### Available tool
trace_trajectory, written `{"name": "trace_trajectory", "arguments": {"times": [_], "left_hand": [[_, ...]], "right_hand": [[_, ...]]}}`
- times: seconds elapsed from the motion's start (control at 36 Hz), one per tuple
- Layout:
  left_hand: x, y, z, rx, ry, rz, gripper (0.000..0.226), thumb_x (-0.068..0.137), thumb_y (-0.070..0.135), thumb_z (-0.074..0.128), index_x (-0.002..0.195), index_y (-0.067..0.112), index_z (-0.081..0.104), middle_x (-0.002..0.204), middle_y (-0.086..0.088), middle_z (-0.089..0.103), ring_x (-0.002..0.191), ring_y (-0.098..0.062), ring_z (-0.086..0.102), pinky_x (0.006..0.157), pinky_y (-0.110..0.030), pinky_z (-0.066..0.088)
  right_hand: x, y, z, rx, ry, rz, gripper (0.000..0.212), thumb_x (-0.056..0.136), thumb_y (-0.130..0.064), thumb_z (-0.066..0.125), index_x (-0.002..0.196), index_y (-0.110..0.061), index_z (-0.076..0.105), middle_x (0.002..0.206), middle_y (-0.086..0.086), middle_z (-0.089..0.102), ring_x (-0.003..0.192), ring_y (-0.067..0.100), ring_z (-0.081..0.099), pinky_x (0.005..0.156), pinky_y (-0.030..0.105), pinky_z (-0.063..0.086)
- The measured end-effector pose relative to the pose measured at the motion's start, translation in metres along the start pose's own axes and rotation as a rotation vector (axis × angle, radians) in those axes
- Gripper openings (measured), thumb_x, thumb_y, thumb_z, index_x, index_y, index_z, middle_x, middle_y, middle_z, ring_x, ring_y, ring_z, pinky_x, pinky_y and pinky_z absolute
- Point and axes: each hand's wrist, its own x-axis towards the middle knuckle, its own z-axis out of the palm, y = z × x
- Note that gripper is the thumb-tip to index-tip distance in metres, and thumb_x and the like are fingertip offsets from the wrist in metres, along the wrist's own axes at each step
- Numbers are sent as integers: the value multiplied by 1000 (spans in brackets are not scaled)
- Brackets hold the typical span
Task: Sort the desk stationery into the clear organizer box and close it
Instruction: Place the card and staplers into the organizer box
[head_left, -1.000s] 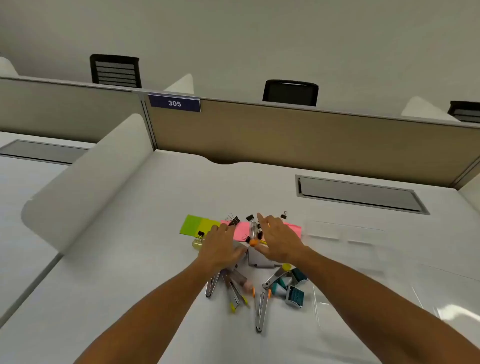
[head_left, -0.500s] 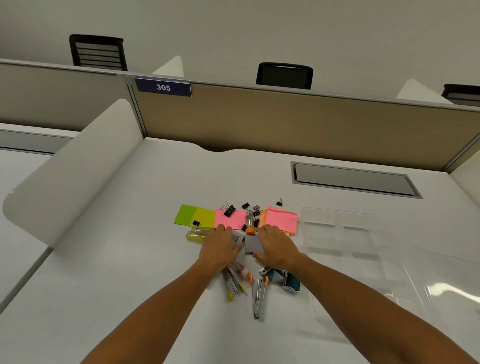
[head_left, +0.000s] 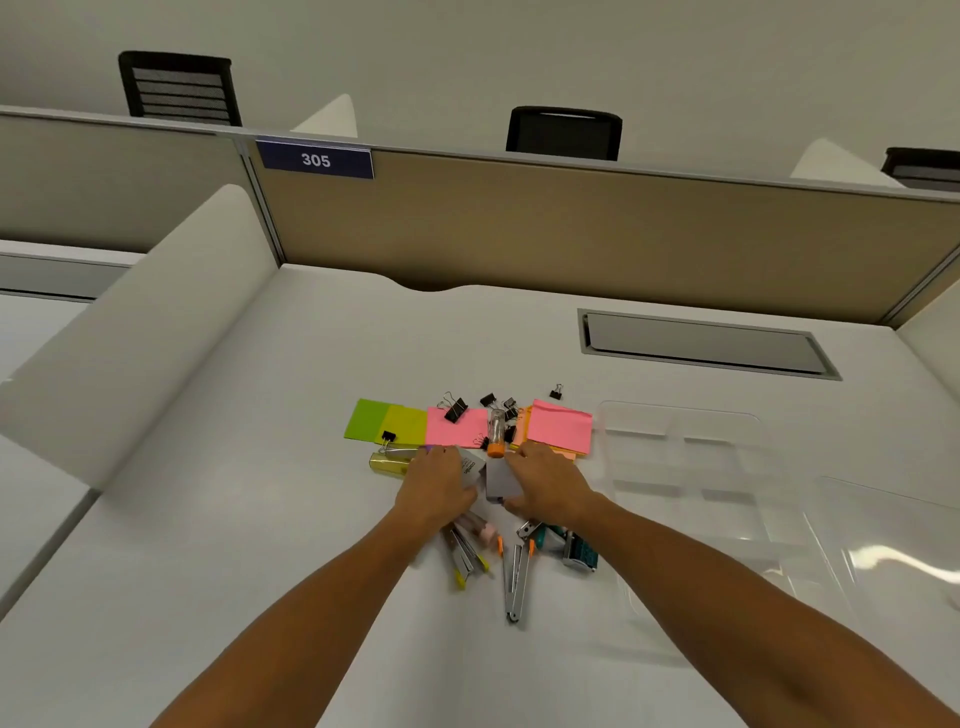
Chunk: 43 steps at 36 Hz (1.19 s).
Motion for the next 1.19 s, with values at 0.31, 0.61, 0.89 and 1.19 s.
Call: {"name": "trace_trajectory", "arguments": {"times": [0.31,0.61,0.89,1.19], "left_hand": [[-22,-14,-20,-337,220,-14,45,78,27,70,115,8,55,114,-8,56,102,-26,48,80,-35,43],[-43,20,-32,-790,260,-80,56,87,32,69,137,16,49,122,3,52,110,-14,54,86,-27,49],[-57,94,-24,-900,35,155,27,86,52,52,112,60,54,114,19,62,98,2,59,73,-13,48],[-56,177,10,-537,-363,412,59,81,54,63,135,38,46,126,19,52,110,6,52,87,-15,47]], "right_hand": [[-12,9,-14,112,154,-92,73,79,-50,69,139,-14,45,127,8,49,107,24,53,77,33,52],[-62,37,-29,568,372,88,71,79,-56,69,136,-18,51,120,-3,53,102,14,52,79,22,45],[-134,88,-39,935,509,260,59,79,-55,70,130,-28,56,117,-12,58,98,7,62,65,9,51],[-210,133,-34,1065,596,361,51,75,-61,69,120,-41,55,117,-14,61,100,5,64,71,9,52]]}}
